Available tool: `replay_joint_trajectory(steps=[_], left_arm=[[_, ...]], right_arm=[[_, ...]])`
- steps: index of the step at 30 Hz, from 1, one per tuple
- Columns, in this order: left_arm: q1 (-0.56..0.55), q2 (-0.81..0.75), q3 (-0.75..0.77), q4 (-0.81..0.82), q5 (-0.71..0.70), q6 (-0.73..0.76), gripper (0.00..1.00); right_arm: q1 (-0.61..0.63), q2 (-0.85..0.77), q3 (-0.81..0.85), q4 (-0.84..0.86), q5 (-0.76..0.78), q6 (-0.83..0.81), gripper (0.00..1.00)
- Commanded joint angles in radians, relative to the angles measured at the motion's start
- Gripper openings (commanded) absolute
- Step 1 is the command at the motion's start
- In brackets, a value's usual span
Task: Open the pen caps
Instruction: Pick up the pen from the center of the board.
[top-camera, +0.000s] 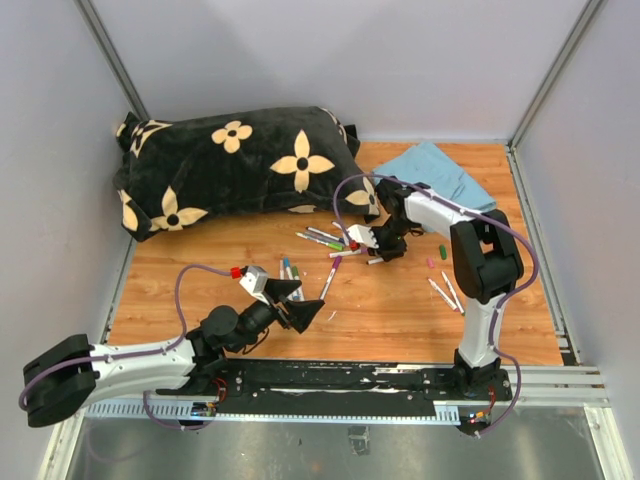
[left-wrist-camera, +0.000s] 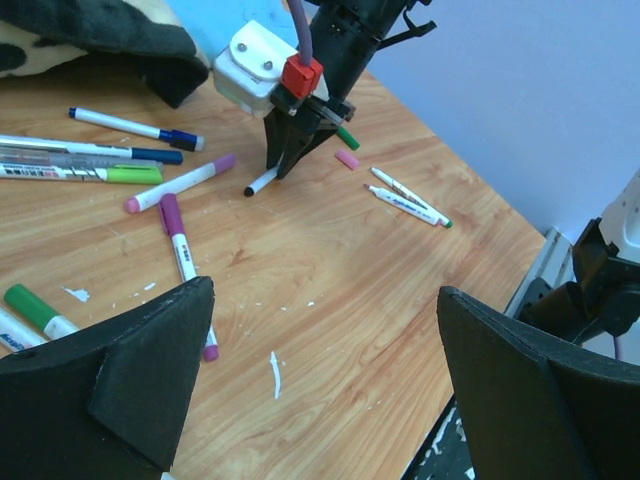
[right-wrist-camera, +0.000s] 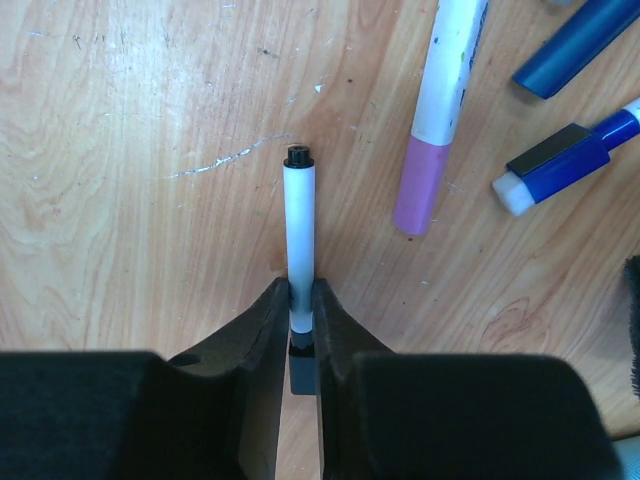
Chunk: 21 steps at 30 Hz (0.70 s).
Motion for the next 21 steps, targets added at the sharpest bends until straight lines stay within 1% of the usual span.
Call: replay_joint_trajectory(steps=[1,6,9,14,21], left_arm=[[0.003,-0.023,-0.015,0.039,-0.007,-0.008,0.97],[0.004,-0.064,-0.038,0.046,0.006,-0.027,0.97],[0.003,-0.096,-0.066,0.077,0.019,-0.071,0.97],[0.004,-0.089,-0.103,0.147,0.05,-0.158,0.96],[0.004,-0.028,-0.08,0.171,0.08,-0.195,0.94]], right_arm=[[0.036,0.006,-0.043,-0.016,0.026,0.019,0.14],[0.048,-0.024,-0.086,0.022,0.025,0.071,0.06],[0.049,-0.066,-0.133,0.047,-0.002,0.112,0.01],[0.055,-0.15,-0.188,0.088,-0.043,0.235,0.01],[0.054,-0.233,-0.227,0.118,-0.101,0.417,0.01]])
